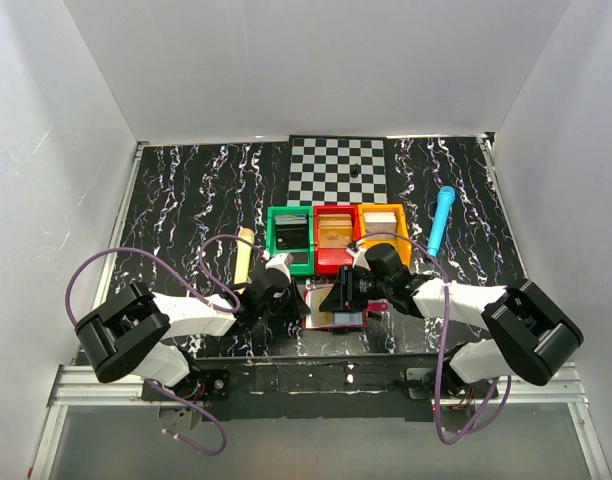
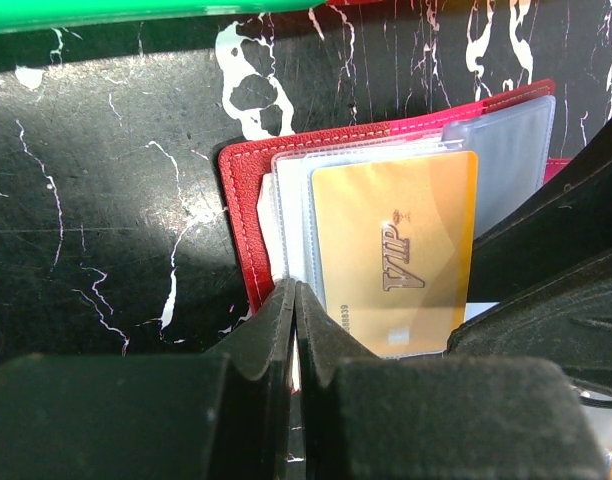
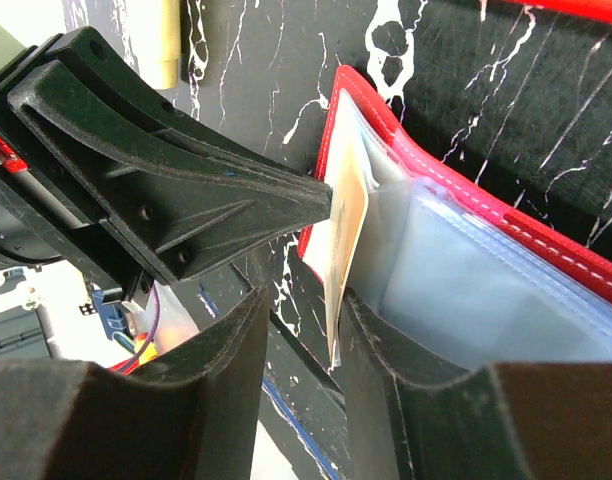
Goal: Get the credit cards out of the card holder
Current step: Remove the credit card from the card holder.
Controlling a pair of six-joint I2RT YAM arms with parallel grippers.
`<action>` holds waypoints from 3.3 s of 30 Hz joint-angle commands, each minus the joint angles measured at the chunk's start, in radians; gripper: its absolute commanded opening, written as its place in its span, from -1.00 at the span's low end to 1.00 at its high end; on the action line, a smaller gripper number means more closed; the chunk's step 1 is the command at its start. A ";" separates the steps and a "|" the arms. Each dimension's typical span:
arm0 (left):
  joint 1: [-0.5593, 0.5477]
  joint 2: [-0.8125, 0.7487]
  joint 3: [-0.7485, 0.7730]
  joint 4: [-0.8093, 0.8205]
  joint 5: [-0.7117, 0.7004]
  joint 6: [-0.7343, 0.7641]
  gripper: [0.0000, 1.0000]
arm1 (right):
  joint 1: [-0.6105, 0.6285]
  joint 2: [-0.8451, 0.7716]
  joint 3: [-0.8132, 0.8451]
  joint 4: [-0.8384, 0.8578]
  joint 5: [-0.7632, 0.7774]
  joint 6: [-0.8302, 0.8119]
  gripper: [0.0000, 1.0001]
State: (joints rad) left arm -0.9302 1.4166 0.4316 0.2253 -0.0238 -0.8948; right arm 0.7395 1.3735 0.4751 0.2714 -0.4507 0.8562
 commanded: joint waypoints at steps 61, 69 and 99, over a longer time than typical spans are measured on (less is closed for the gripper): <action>0.001 0.082 -0.042 -0.061 -0.013 -0.012 -1.00 | -0.058 -0.154 -0.029 -0.092 0.009 -0.052 -0.72; 0.001 0.076 -0.047 -0.058 -0.015 -0.016 -1.00 | -0.061 -0.157 -0.029 -0.095 0.009 -0.049 -0.97; 0.001 0.028 -0.062 -0.069 -0.033 -0.023 -1.00 | -0.109 -0.274 -0.018 -0.270 0.035 -0.100 -0.97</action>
State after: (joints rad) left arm -0.9287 1.4460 0.4126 0.3069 -0.0185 -0.9432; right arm 0.6395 1.1378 0.4423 0.0063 -0.4156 0.7773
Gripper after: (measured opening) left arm 0.009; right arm 0.023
